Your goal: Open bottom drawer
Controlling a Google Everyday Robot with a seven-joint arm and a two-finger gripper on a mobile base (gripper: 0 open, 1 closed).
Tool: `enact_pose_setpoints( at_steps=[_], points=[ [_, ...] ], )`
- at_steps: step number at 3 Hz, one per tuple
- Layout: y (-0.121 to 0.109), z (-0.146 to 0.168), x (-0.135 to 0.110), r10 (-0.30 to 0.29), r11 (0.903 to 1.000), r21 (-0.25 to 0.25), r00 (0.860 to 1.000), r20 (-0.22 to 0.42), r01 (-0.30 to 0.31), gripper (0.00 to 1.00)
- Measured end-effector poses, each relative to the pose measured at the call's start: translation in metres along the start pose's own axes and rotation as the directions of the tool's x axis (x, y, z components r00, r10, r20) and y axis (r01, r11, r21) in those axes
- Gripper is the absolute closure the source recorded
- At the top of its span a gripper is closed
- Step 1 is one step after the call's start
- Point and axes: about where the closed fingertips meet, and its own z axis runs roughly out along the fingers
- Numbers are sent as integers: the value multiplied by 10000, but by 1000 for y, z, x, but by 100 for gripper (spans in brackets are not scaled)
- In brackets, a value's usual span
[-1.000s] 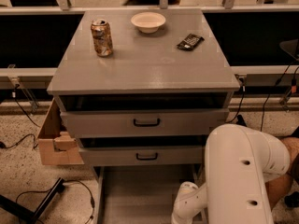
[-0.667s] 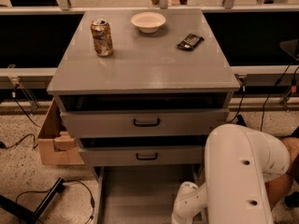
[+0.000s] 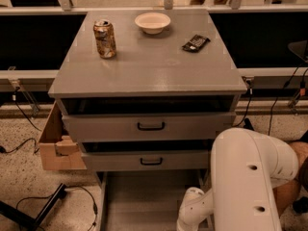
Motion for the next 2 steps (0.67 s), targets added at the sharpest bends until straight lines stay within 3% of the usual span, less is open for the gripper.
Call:
enact_pose_setpoints(
  at_steps=[2],
  points=[
    [0,0,0,0,10000,-1,10000,0,0,41]
  ],
)
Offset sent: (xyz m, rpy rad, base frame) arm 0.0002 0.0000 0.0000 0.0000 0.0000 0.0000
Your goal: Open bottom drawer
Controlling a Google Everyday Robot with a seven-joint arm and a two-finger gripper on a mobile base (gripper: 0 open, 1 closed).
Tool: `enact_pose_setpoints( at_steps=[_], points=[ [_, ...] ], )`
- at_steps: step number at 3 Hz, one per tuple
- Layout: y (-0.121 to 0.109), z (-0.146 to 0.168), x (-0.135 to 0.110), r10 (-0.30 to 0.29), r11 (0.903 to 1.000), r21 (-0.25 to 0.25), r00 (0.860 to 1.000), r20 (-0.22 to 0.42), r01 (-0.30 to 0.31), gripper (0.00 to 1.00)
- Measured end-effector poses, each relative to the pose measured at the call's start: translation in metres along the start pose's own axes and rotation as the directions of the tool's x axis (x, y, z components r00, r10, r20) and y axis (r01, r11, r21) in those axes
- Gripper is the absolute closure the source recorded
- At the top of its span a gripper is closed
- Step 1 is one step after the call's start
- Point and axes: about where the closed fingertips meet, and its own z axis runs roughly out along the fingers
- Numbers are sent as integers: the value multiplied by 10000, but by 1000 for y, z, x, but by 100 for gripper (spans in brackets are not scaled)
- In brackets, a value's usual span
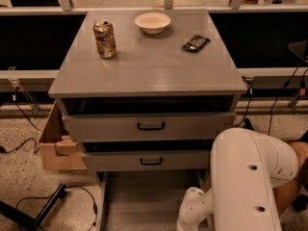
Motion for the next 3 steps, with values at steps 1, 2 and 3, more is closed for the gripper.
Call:
enact_pose_setpoints(
  at_steps=[1,2,3],
  points=[
    [0,0,0,0,10000,0,10000,0,0,18],
    [1,1,0,-1,10000,-25,10000,-6,1,0],
    [1,0,1,-9,10000,-14,10000,-2,9,0]
  ],
)
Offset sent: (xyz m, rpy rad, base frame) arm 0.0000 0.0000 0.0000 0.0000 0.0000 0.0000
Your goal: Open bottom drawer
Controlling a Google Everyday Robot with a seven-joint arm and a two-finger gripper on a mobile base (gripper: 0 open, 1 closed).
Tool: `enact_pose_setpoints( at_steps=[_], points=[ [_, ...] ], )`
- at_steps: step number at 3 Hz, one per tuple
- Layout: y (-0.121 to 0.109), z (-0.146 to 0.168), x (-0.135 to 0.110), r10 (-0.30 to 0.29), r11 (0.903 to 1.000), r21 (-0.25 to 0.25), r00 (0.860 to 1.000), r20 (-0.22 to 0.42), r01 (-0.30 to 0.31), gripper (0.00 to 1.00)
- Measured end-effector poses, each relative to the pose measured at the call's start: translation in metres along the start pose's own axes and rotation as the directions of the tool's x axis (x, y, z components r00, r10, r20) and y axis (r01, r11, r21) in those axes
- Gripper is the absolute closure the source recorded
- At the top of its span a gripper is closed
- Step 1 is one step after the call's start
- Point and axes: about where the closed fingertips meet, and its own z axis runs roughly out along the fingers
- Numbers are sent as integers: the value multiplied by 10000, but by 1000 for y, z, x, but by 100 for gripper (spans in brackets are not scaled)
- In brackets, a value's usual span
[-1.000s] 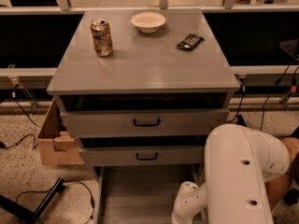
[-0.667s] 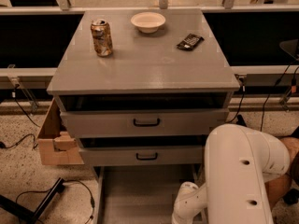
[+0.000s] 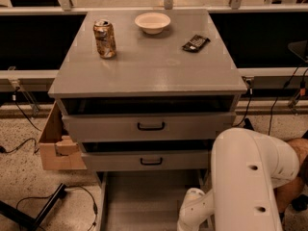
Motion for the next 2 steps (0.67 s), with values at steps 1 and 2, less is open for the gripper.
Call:
enact_pose_setpoints(
  at_steps=[1,2],
  points=[
    [4,-39,10,-316,9985,447,9993,200,307,0],
    [38,-94,33,-709,9949,729,9974,111,699,0]
  ],
)
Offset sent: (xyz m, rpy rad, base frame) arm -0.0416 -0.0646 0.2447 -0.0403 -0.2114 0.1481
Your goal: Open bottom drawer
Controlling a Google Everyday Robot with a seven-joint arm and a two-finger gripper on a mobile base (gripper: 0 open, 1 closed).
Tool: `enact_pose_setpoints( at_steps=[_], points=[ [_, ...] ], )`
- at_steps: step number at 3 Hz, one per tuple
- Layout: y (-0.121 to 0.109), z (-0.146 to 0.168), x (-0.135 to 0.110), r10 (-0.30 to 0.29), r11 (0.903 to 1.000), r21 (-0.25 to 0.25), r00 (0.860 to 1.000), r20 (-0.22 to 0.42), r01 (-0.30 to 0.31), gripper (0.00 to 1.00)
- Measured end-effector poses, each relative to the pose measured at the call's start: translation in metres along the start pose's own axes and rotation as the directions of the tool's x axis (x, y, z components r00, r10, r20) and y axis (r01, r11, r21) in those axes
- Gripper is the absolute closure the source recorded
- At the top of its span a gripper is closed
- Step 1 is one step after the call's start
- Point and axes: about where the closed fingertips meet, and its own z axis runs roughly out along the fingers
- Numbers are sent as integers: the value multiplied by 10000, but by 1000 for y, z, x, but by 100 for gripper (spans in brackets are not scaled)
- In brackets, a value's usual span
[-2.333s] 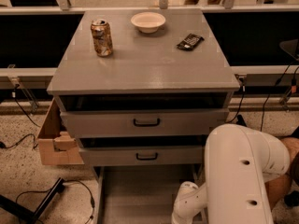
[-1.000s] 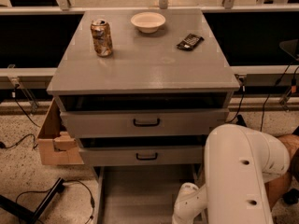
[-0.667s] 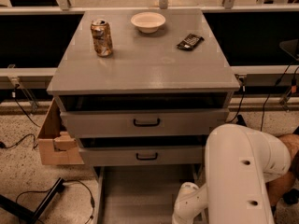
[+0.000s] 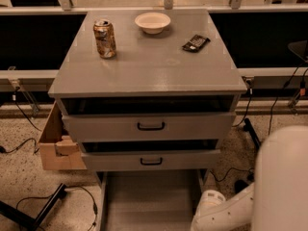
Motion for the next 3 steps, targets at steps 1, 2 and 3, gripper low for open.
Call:
enact_pose_setpoints(
  at_steps=[1,2,3],
  points=[
    [46,-51,14,-835,9965,-1,9944,-648,837,0],
    [102,-95,37,-1077,9942,-103,9863,-1253,1072,0],
    [159,-140,64,-647,9955,592,9871,-1461,740,0]
  ],
)
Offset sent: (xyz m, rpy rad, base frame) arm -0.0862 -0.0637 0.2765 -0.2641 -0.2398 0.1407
